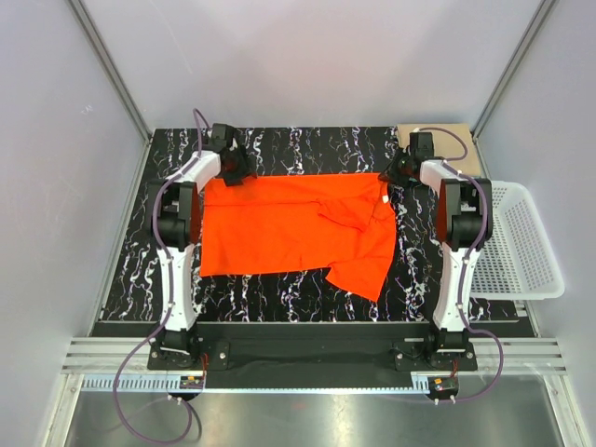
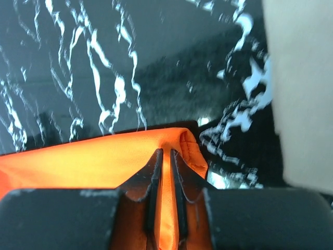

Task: Fold and stack the t-shirts
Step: Fold the tshirt

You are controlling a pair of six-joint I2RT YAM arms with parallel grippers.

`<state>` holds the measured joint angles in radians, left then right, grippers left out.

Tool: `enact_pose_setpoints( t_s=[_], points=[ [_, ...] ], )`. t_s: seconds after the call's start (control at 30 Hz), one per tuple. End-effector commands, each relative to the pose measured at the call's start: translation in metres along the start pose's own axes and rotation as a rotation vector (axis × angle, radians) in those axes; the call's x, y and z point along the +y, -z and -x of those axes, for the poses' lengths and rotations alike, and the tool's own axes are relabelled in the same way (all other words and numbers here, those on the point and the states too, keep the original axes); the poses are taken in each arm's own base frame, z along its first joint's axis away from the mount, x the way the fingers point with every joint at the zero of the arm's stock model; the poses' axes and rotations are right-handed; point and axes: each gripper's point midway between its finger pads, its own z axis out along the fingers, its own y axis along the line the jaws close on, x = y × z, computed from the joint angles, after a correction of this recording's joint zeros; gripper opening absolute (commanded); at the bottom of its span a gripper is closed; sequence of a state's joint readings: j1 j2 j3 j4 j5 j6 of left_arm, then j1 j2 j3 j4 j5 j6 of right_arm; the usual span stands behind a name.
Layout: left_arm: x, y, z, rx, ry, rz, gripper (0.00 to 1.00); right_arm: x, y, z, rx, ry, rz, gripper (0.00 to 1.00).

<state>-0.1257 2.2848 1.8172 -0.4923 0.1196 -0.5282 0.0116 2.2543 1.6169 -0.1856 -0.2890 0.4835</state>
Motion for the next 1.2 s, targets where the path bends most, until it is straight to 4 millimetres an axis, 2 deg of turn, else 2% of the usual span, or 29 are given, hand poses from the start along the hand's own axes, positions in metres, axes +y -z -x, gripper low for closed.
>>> enact_pose_setpoints(
  t_s=[0.0, 0.03, 0.13, 0.2, 0.3, 0.33, 0.4, 0.43, 0.47, 0.5, 0.53, 0.57, 0.6, 0.63, 0.67, 0.7, 0.73, 0.8, 0.83, 0.87, 0.9, 0.93, 0.97, 1.0, 1.03, 1.07, 1.1, 1.17],
  points=[
    [0.016, -0.011, 0.015, -0.021, 0.005, 0.049, 0.60, -0.014, -0.005, 0.016, -0.025, 0.009, -0.088, 0.17],
    [0.019, -0.018, 0.013, -0.013, 0.009, 0.055, 0.60, -0.010, -0.005, 0.022, -0.037, 0.013, -0.085, 0.17],
    [0.013, -0.021, 0.025, -0.029, 0.001, 0.015, 0.61, 0.004, -0.006, 0.031, -0.054, 0.019, -0.018, 0.18],
    [0.004, -0.014, 0.039, -0.055, -0.024, -0.022, 0.62, 0.020, -0.003, 0.035, -0.048, 0.026, 0.048, 0.20],
    [-0.019, 0.017, 0.055, -0.095, -0.058, -0.108, 0.64, 0.039, 0.016, 0.055, -0.086, 0.046, 0.082, 0.24],
    [-0.039, 0.045, 0.067, -0.133, -0.068, -0.172, 0.67, 0.046, 0.024, 0.061, -0.099, 0.050, 0.086, 0.26],
    [-0.045, 0.064, 0.059, -0.126, -0.060, -0.206, 0.75, 0.062, 0.050, 0.073, -0.131, 0.058, 0.099, 0.34],
    [-0.053, 0.092, 0.067, -0.173, -0.059, -0.212, 0.76, 0.062, 0.060, 0.069, -0.112, 0.045, 0.082, 0.36],
    [-0.046, 0.095, 0.051, -0.143, -0.043, -0.178, 0.76, 0.067, 0.080, 0.077, -0.142, 0.042, 0.061, 0.38],
    [-0.044, 0.104, 0.046, -0.148, -0.035, -0.160, 0.75, 0.069, 0.089, 0.072, -0.139, 0.043, 0.036, 0.41],
    [-0.044, 0.129, 0.050, -0.198, -0.012, -0.143, 0.75, 0.050, 0.095, 0.054, -0.103, 0.014, -0.061, 0.41],
    [-0.027, 0.125, 0.027, -0.160, 0.014, -0.097, 0.74, 0.056, 0.115, 0.051, -0.114, 0.005, -0.080, 0.42],
    [-0.019, 0.131, 0.020, -0.165, 0.042, -0.066, 0.73, 0.051, 0.121, 0.039, -0.096, -0.048, -0.116, 0.42],
    [-0.010, 0.150, 0.021, -0.215, 0.078, -0.019, 0.73, 0.034, 0.127, 0.002, -0.007, -0.095, -0.200, 0.44],
    [0.009, 0.143, -0.005, -0.173, 0.136, 0.033, 0.73, 0.031, 0.147, -0.004, -0.032, -0.122, -0.238, 0.44],
    [0.014, 0.147, -0.015, -0.163, 0.159, 0.040, 0.73, 0.029, 0.154, -0.019, -0.023, -0.169, -0.251, 0.44],
    [0.031, 0.152, -0.033, -0.161, 0.212, 0.097, 0.73, 0.025, 0.168, -0.049, -0.006, -0.176, -0.246, 0.44],
    [0.041, 0.165, -0.048, -0.167, 0.248, 0.119, 0.73, 0.017, 0.181, -0.079, 0.002, -0.252, -0.255, 0.45],
    [0.059, 0.162, -0.068, -0.141, 0.285, 0.177, 0.74, 0.008, 0.192, -0.107, 0.023, -0.266, -0.241, 0.54],
    [0.064, 0.164, -0.075, -0.138, 0.289, 0.186, 0.73, 0.004, 0.196, -0.120, 0.032, -0.285, -0.241, 0.54],
    [0.063, 0.171, -0.078, -0.158, 0.297, 0.168, 0.73, -0.009, 0.198, -0.148, 0.086, -0.288, -0.254, 0.51],
    [0.074, 0.168, -0.096, -0.131, 0.302, 0.189, 0.73, -0.003, 0.208, -0.157, 0.085, -0.262, -0.231, 0.47],
    [0.078, 0.170, -0.101, -0.131, 0.306, 0.196, 0.73, -0.008, 0.212, -0.168, 0.091, -0.271, -0.252, 0.46],
    [0.082, 0.176, -0.103, -0.155, 0.316, 0.202, 0.73, -0.020, 0.217, -0.188, 0.122, -0.276, -0.301, 0.45],
    [0.090, 0.175, -0.114, -0.148, 0.327, 0.221, 0.73, -0.021, 0.224, -0.190, 0.083, -0.264, -0.307, 0.46],
    [0.091, 0.178, -0.115, -0.160, 0.331, 0.222, 0.73, -0.017, 0.226, -0.202, 0.096, -0.270, -0.301, 0.45],
    [0.095, 0.184, -0.114, -0.182, 0.353, 0.225, 0.73, -0.021, 0.226, -0.218, 0.116, -0.269, -0.307, 0.45],
    [0.101, 0.185, -0.123, -0.177, 0.372, 0.230, 0.73, -0.015, 0.228, -0.236, 0.135, -0.285, -0.287, 0.45]
  ],
)
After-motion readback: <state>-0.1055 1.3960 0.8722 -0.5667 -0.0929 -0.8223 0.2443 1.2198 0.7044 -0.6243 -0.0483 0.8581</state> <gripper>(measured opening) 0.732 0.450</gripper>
